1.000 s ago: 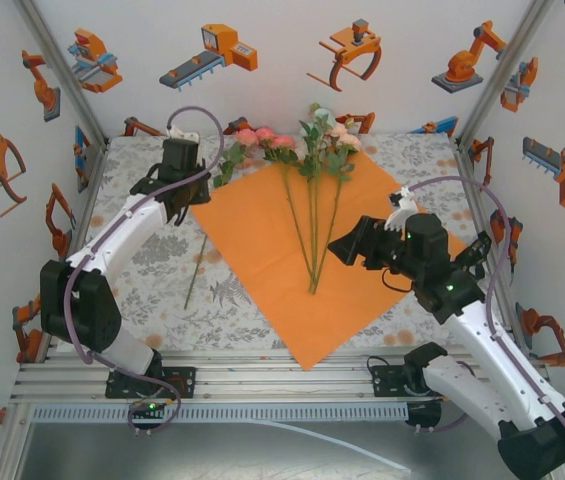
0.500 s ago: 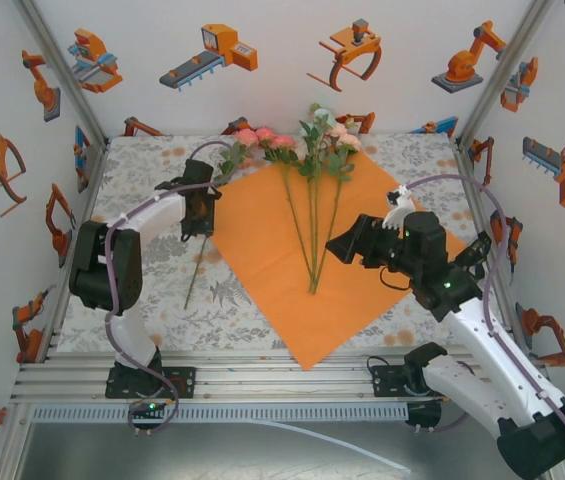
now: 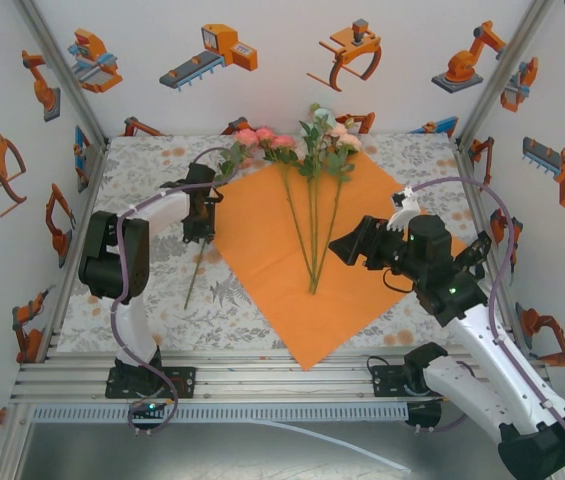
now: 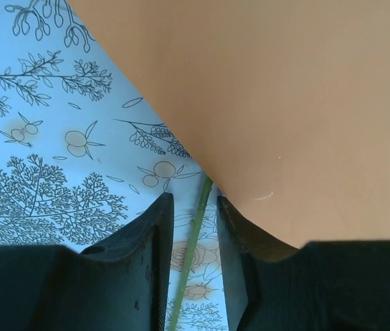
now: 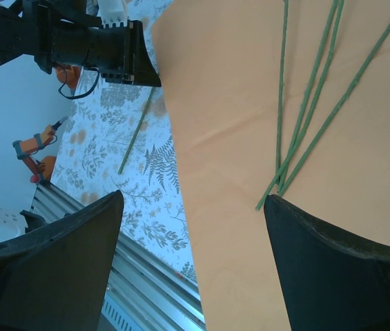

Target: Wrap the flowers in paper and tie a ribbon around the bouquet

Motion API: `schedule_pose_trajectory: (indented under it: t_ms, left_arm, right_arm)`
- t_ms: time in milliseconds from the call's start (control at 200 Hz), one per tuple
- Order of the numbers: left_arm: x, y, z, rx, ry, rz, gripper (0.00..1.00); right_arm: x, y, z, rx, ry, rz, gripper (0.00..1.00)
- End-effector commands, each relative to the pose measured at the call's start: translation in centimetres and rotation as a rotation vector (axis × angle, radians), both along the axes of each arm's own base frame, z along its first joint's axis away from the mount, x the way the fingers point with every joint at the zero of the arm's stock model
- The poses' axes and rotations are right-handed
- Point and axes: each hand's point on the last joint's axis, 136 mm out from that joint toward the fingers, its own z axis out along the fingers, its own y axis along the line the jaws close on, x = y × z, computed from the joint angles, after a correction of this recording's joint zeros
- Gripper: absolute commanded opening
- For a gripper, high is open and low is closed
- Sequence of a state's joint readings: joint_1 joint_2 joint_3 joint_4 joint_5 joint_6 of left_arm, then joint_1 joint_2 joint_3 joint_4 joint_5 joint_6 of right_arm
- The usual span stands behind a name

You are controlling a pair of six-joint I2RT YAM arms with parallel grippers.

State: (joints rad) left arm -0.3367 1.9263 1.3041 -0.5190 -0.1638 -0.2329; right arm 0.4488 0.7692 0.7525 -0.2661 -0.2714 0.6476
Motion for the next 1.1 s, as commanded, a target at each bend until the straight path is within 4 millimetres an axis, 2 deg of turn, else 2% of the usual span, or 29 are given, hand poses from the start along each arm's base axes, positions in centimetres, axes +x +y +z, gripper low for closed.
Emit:
schedule_pose_trajectory:
  t_ms: [0, 130, 225, 330, 421, 606, 761, 821, 886, 1096]
  left_arm:
    - [-0.6, 0.8, -1.1, 0.019, 0.053, 0.03, 0.3]
    - [-0.6, 1.5, -1.8, 0.044, 0.076, 0.059, 0.15]
    - [-0.6, 2.2, -1.8, 0.054, 0.08, 0.081, 0.08]
    - [-0.2, 2.8, -0.6, 0.07, 0.042, 0.098, 0.0]
    - [0.2, 4.2, 1.5, 0.114, -0.029, 0.134, 0.0]
    - [1.0, 8.1, 7.7, 0.272, -0.24, 0.259, 0.0]
    - [1.1, 9.2, 13.0, 0.272, -0.42, 0.333, 0.0]
    - [0.9, 8.9, 14.7, 0.228, -0.488, 0.337, 0.0]
    - [0.9, 7.7, 16.7, 0.147, -0.573, 0.31, 0.0]
    - [0.3, 0.9, 22.5, -0.288, -0.784, 0.133, 0.0]
  right_arm:
    - [-0.1, 0.1, 0.2, 0.005, -0.002, 0.001, 0.75]
    - [-0.3, 0.0, 0.4, 0.006, -0.005, -0.002, 0.75]
    - [-0.4, -0.1, 0.5, 0.005, -0.006, -0.004, 0.75]
    - [-0.4, -0.2, 0.5, 0.006, -0.007, -0.007, 0.75]
    - [-0.4, -0.2, 0.5, 0.006, -0.006, -0.007, 0.74]
    - [-0.4, -0.2, 0.6, 0.006, -0.008, -0.009, 0.75]
    - [-0.4, -0.3, 0.5, 0.008, -0.005, -0.013, 0.74]
    - [-0.4, -0.3, 0.5, 0.007, -0.007, -0.014, 0.74]
    - [-0.4, -0.3, 0.5, 0.007, -0.008, -0.016, 0.74]
    - [-0.2, -0.2, 0.3, 0.01, -0.003, -0.018, 0.74]
